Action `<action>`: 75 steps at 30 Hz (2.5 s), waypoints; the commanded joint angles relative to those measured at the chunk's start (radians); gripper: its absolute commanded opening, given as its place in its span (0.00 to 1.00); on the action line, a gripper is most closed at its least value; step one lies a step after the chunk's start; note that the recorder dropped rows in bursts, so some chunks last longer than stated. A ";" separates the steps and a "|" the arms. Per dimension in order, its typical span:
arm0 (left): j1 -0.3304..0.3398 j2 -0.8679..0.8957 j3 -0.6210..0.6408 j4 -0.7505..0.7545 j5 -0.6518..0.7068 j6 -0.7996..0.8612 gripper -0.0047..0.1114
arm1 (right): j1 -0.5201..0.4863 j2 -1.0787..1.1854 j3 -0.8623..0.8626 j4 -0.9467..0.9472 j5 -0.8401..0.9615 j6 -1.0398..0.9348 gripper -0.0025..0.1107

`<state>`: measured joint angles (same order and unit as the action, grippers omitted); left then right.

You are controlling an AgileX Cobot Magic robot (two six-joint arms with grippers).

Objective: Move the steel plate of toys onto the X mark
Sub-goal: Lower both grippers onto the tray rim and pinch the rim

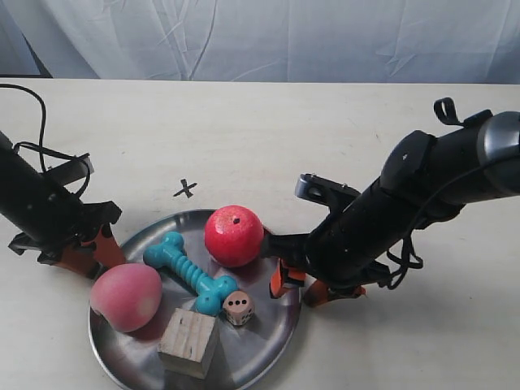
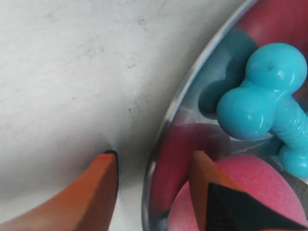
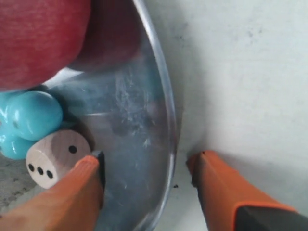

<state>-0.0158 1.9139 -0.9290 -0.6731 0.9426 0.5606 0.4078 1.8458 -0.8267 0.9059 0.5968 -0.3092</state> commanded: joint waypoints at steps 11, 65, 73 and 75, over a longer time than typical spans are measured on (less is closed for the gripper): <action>-0.006 0.001 0.002 -0.007 -0.007 0.008 0.43 | 0.003 0.019 0.004 0.015 -0.010 -0.005 0.26; -0.006 0.001 0.002 -0.095 0.049 0.100 0.04 | 0.003 0.019 -0.038 0.046 0.078 -0.048 0.01; -0.006 -0.007 -0.013 -0.097 0.075 0.100 0.04 | 0.003 0.019 -0.037 0.044 0.081 -0.059 0.01; -0.006 -0.020 -0.012 -0.097 0.075 0.100 0.04 | 0.003 0.019 -0.037 0.044 0.075 -0.062 0.01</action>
<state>-0.0139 1.9156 -0.9332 -0.6710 0.9525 0.6814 0.4025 1.8691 -0.8503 0.9156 0.6358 -0.3358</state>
